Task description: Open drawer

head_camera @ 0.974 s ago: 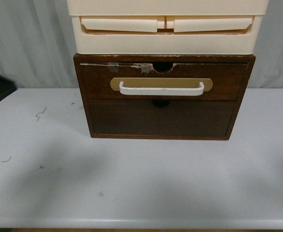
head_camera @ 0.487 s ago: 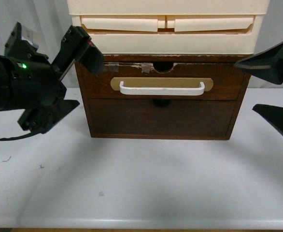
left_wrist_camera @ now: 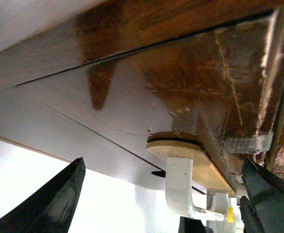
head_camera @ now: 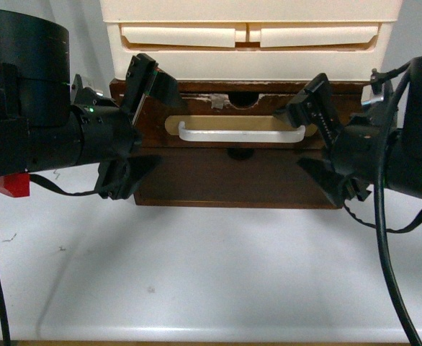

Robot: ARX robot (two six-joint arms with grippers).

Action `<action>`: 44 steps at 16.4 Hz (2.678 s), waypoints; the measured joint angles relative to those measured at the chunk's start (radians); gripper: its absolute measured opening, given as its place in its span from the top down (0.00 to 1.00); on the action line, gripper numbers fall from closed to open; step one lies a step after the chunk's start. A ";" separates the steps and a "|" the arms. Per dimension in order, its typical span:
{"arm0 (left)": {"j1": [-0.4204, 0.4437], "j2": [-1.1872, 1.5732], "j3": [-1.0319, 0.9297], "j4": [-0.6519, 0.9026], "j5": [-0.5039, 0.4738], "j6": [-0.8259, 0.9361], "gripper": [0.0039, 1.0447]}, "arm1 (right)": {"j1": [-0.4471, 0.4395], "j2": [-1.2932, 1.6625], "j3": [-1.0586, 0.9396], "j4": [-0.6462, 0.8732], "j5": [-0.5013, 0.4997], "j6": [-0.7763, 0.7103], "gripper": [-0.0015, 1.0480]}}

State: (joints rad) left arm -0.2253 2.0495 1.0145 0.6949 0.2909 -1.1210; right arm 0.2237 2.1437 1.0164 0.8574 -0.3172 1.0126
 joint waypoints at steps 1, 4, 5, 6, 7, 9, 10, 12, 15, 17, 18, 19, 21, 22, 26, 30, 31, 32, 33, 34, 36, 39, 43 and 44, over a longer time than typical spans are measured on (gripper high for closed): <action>0.000 0.010 0.005 0.000 0.006 -0.002 0.06 | 0.008 0.018 0.023 -0.005 0.006 0.010 0.06; 0.007 0.026 0.005 0.000 0.015 -0.015 0.23 | 0.028 0.050 0.058 -0.014 0.011 0.031 0.14; 0.010 0.026 0.006 0.002 0.019 -0.019 0.30 | 0.033 0.050 0.068 -0.022 0.015 0.031 0.21; 0.012 0.026 0.009 0.012 0.020 -0.026 0.39 | 0.039 0.051 0.076 -0.021 0.018 0.031 0.30; 0.014 0.026 0.010 0.015 0.024 -0.028 0.46 | 0.045 0.054 0.080 -0.018 0.021 0.033 0.36; 0.015 0.026 0.013 0.025 0.032 -0.032 0.59 | 0.051 0.054 0.082 -0.008 0.022 0.035 0.50; 0.016 0.026 0.013 0.029 0.034 -0.034 0.66 | 0.054 0.054 0.082 0.000 0.021 0.035 0.56; 0.016 0.023 0.010 0.036 0.034 -0.042 0.83 | 0.052 0.056 0.073 0.004 0.007 0.062 0.70; 0.015 0.005 -0.026 0.043 0.018 -0.050 0.99 | 0.052 0.056 0.052 0.039 0.005 0.174 0.78; 0.017 -0.002 -0.076 0.049 0.020 -0.049 0.99 | 0.052 0.039 0.024 0.053 0.008 0.196 0.79; 0.017 -0.018 -0.107 0.053 0.021 -0.048 0.99 | 0.053 0.024 -0.005 0.067 0.011 0.200 0.80; 0.017 -0.050 -0.142 0.064 0.022 -0.044 0.99 | 0.065 -0.003 -0.052 0.083 0.011 0.201 0.80; 0.011 -0.152 -0.224 0.092 0.029 -0.023 0.99 | 0.086 -0.061 -0.156 0.114 0.009 0.201 0.80; 0.011 -0.188 -0.261 0.107 0.032 -0.016 0.99 | 0.095 -0.092 -0.207 0.127 0.007 0.201 0.80; 0.000 -0.408 -0.530 0.061 0.024 0.030 0.99 | 0.129 -0.243 -0.476 0.201 0.033 0.204 0.80; -0.001 -0.640 -0.621 -0.156 -0.040 0.142 0.87 | 0.185 -0.447 -0.681 -0.012 0.093 -0.117 0.49; -0.011 -0.694 -0.614 -0.245 -0.082 0.209 0.78 | 0.187 -0.477 -0.681 -0.041 0.127 -0.189 0.40; -0.002 -0.737 -0.608 -0.315 -0.143 0.291 0.70 | 0.186 -0.503 -0.679 -0.032 0.137 -0.239 0.32; 0.017 -0.773 -0.605 -0.360 -0.222 0.371 0.61 | 0.205 -0.459 -0.698 0.149 0.265 -0.332 0.31; 0.024 -0.780 -0.614 -0.307 -0.316 0.481 0.55 | 0.209 -0.386 -0.731 0.290 0.428 -0.470 0.40; 0.039 -0.695 -0.761 0.171 -0.457 0.778 0.73 | 0.166 -0.369 -0.880 0.393 0.635 -0.738 0.57; 0.076 -0.811 -0.875 0.387 -0.435 1.022 0.99 | 0.068 -0.617 -0.932 0.441 0.612 -0.947 0.85; 0.138 -1.080 -0.960 0.203 -0.374 1.103 0.99 | -0.053 -1.006 -1.009 0.260 0.491 -1.006 0.98; 0.186 -1.138 -0.964 0.166 -0.315 1.103 0.99 | -0.071 -1.083 -1.009 0.192 0.472 -1.006 0.98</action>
State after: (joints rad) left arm -0.0391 0.9112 0.0502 0.8604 -0.0242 -0.0177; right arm 0.1524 1.0607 0.0074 1.0496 0.1551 0.0063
